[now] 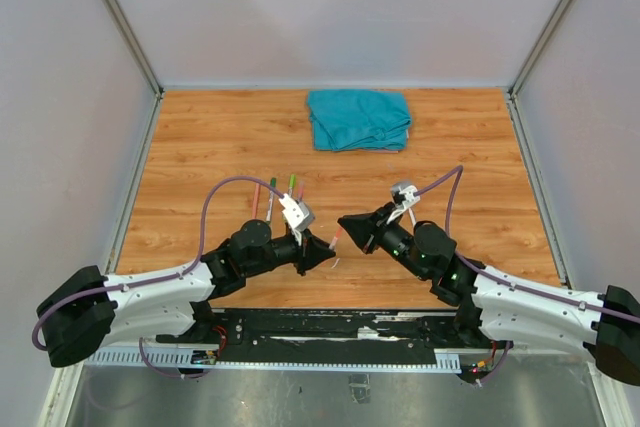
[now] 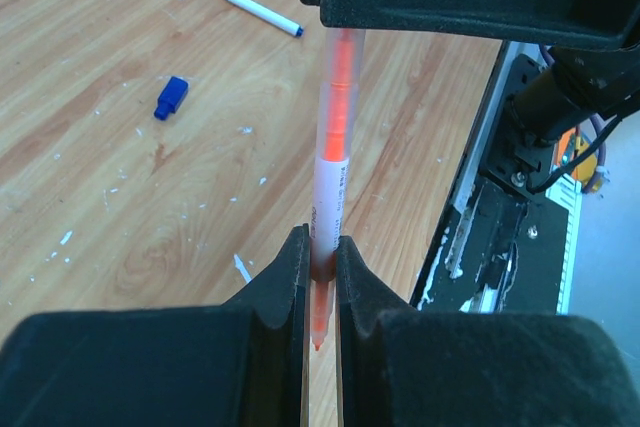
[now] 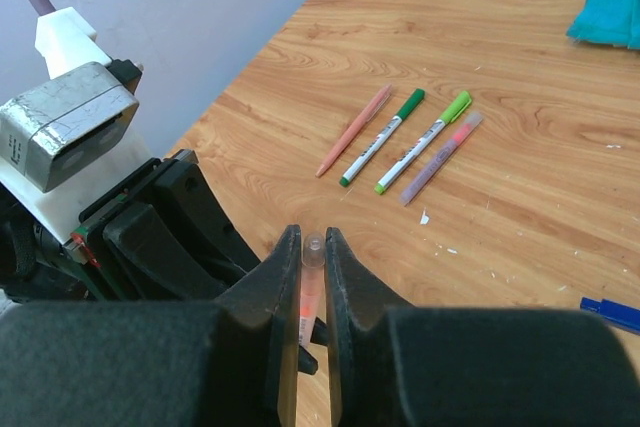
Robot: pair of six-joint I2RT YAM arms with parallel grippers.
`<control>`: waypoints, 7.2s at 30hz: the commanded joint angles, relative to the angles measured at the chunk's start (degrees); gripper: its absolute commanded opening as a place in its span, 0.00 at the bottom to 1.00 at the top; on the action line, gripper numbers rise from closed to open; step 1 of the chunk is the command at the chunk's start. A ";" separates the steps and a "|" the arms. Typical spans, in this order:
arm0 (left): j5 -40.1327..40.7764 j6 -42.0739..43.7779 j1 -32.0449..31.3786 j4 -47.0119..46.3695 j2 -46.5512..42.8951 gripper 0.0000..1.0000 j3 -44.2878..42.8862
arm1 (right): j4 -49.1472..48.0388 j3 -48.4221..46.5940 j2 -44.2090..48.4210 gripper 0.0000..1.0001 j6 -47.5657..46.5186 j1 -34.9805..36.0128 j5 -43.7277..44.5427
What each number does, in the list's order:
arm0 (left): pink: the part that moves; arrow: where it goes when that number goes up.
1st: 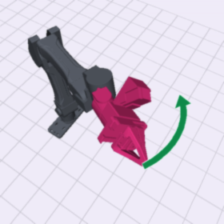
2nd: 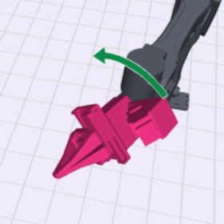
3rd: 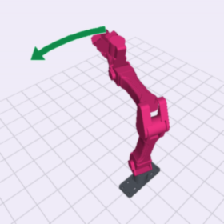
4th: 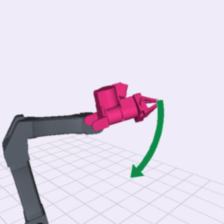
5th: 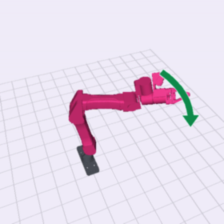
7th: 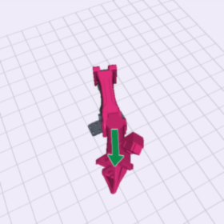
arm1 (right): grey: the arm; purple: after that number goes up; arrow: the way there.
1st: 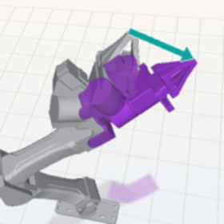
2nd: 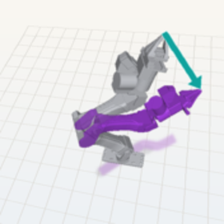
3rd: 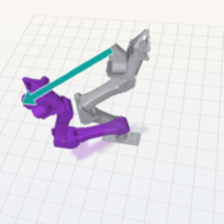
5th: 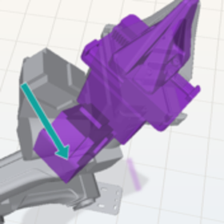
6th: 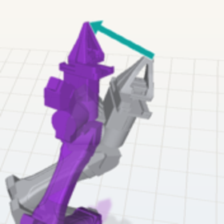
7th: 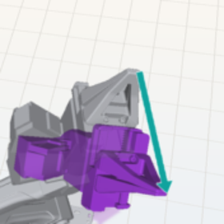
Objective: Insert the pens into the pen caps
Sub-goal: Press the pen cap onto the pen, then adjust the pen.
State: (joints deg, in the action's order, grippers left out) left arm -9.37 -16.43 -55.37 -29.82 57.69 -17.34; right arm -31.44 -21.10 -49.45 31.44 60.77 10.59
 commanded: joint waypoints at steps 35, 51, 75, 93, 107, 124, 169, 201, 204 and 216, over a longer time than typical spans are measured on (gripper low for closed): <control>1.37 2.48 0.80 -24.30 10.40 0.00 -8.52 | 24.06 -11.55 6.40 0.02 -15.40 10.85 22.21; 1.40 2.14 0.79 -24.52 13.51 0.01 -8.74 | 18.47 -12.62 15.47 0.54 -25.74 10.15 20.41; 1.29 1.39 0.79 -24.64 13.59 0.00 -8.58 | 18.45 -13.95 5.85 0.41 -12.30 -0.42 5.59; 1.44 1.22 0.79 -24.76 13.68 0.01 -8.52 | 14.29 -12.48 3.07 0.29 -10.37 -4.56 0.34; 1.28 1.31 0.79 -24.97 13.59 0.00 -8.41 | 14.21 -12.37 1.74 0.01 -11.23 -5.05 0.42; 6.14 -0.35 0.79 -23.73 13.12 0.42 -8.50 | 15.49 -11.71 6.29 0.01 -23.35 -5.31 6.31; 16.09 1.58 1.63 -16.57 4.83 0.57 -8.12 | 34.90 -6.51 1.56 0.01 -113.49 21.26 19.01; -10.06 -0.66 1.67 -17.33 18.71 0.59 -16.29 | 34.49 -1.12 6.20 0.01 -138.55 25.06 23.60; -10.81 -0.71 1.67 -17.12 19.47 0.56 -16.79 | 34.57 -1.35 5.89 0.01 -138.97 25.01 23.59; -13.04 -1.15 1.68 -14.65 22.95 0.42 -19.71 | 33.84 -1.04 5.05 0.01 -140.38 25.01 22.19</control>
State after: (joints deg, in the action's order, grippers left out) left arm -20.73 -18.13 -54.06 -44.38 80.12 -35.38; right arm 2.07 -22.57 -43.94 -106.98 84.84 34.46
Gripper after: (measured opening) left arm 0.459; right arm 0.079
